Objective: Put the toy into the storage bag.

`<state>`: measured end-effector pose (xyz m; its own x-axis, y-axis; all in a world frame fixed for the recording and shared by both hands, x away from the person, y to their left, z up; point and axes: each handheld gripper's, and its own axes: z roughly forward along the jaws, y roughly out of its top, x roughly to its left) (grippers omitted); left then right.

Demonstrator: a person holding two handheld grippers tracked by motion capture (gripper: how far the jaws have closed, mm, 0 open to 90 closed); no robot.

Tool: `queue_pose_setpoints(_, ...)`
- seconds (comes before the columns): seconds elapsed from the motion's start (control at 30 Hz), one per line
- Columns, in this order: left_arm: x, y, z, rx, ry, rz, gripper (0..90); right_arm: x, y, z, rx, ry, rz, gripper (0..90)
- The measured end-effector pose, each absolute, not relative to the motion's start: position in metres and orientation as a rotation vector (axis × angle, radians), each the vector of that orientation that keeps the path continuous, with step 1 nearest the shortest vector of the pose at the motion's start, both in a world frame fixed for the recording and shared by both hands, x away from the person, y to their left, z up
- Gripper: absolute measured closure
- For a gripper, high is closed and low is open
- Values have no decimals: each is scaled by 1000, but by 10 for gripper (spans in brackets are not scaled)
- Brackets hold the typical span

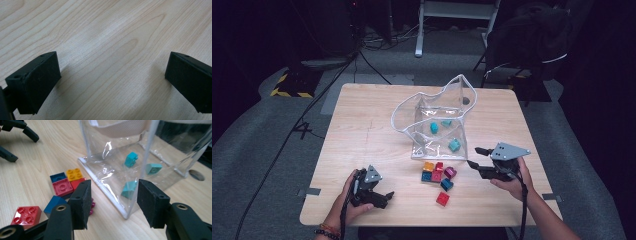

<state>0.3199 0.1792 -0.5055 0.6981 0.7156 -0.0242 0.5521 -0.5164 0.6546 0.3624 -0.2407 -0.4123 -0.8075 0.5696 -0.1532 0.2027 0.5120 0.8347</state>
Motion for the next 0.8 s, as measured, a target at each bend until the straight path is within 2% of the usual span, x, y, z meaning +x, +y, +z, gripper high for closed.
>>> queue_pose_setpoints(0.37, 320, 179, -505, 2258, 964, 328, 2, 364, -223, -455, 653, 2453, 1179, 439)
queue_pose_setpoints(0.8, 320, 179, -505, 2258, 964, 328, 2, 369, -198, -479, 635, 2537, 1123, 420)
